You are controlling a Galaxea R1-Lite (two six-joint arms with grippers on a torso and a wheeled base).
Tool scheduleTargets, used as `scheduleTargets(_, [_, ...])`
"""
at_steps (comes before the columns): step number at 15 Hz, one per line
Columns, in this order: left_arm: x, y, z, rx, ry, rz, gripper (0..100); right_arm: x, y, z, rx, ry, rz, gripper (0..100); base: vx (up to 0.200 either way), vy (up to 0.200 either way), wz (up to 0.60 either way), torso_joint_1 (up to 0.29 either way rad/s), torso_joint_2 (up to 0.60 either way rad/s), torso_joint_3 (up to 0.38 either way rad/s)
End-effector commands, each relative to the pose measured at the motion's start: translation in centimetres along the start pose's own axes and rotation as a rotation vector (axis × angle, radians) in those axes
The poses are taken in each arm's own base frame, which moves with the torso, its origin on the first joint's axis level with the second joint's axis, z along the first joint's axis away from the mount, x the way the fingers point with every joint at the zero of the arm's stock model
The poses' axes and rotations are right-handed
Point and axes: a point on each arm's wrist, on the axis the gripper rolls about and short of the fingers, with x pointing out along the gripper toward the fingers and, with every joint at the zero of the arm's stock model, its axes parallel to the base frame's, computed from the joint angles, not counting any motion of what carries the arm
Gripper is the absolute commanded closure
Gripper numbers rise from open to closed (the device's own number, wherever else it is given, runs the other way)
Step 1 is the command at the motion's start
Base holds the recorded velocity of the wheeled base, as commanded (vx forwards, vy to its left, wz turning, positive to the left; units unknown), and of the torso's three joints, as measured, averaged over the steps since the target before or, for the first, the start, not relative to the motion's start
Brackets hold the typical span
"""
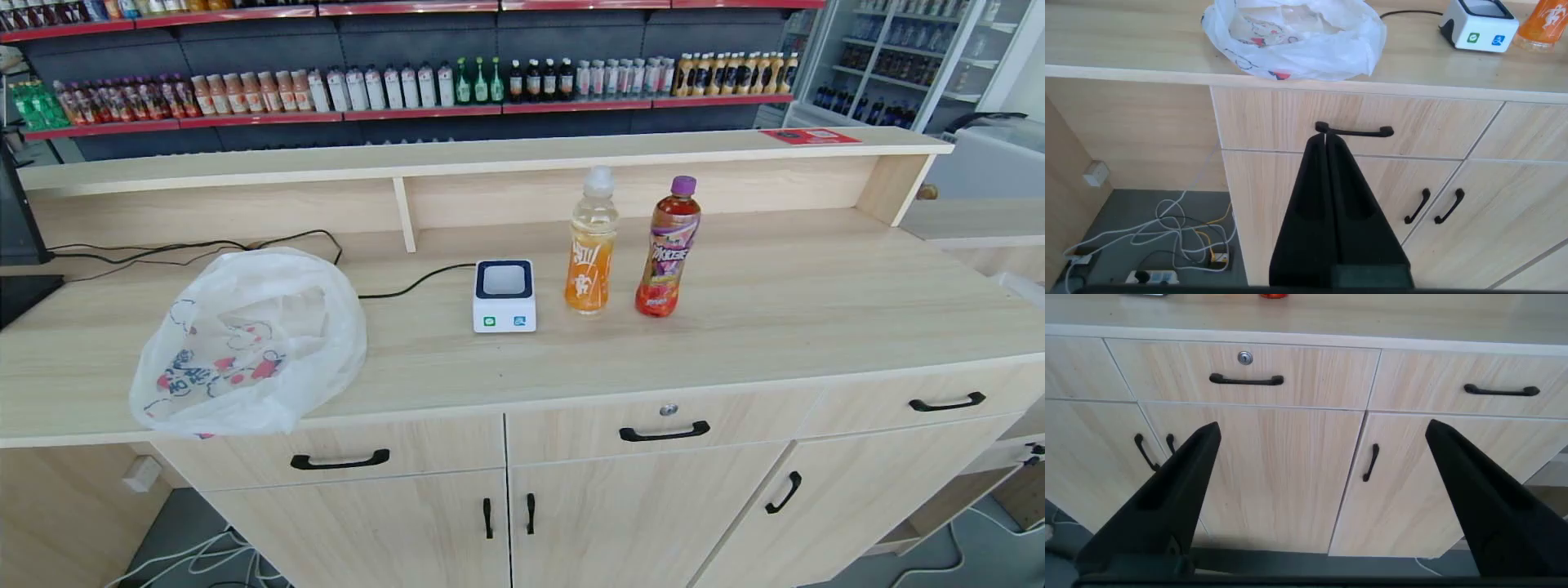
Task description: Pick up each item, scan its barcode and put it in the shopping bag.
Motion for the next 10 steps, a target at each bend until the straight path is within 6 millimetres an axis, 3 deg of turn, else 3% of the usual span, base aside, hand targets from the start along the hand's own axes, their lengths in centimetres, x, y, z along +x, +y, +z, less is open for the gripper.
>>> scheduleTargets(1, [0.0,0.0,0.0,-0.002,0.000,0.002,100,0.0,0.0,0.0,0.000,0.000,0.001,0,0.000,0.000,0.00,0.000,0.00,0.000])
scheduleTargets(3, [0.0,0.0,0.0,-0.005,-0.002,0.002,100,0.0,0.0,0.0,-0.016,-0.002,0.000,0,0.000,0.000,0.00,0.000,0.00,0.000])
scheduleTargets(4, [0.0,0.0,0.1,-0.016,-0.003,0.005,100,-0.4,-0.1,2.6,-0.069,-0.051,0.026,0,0.000,0.000,0.00,0.000,0.00,0.000])
scheduleTargets(6, [0.0,0.0,0.1,-0.018,-0.003,0.003,100,1.1,-0.7,7.9,-0.036,-0.005,0.031,0,0.000,0.000,0.00,0.000,0.00,0.000])
scheduleTargets(7, [0.0,0.0,0.0,-0.015,-0.005,0.003,100,3.1,-1.2,11.9,-0.037,-0.020,0.031,0,0.000,0.000,0.00,0.000,0.00,0.000])
scheduleTargets(8, [0.0,0.0,0.0,-0.013,-0.005,0.003,100,4.1,-1.4,13.4,-0.044,-0.039,0.031,0,0.000,0.000,0.00,0.000,0.00,0.000])
scheduleTargets(9, [0.0,0.0,0.0,-0.013,-0.005,0.003,100,7.3,-1.9,16.9,-0.068,-0.119,0.022,0,0.000,0.000,0.00,0.000,0.00,0.000])
scheduleTargets(10, [0.0,0.0,0.0,-0.013,-0.005,0.003,100,9.5,-2.2,18.1,-0.069,-0.171,0.016,0,0.000,0.000,0.00,0.000,0.00,0.000])
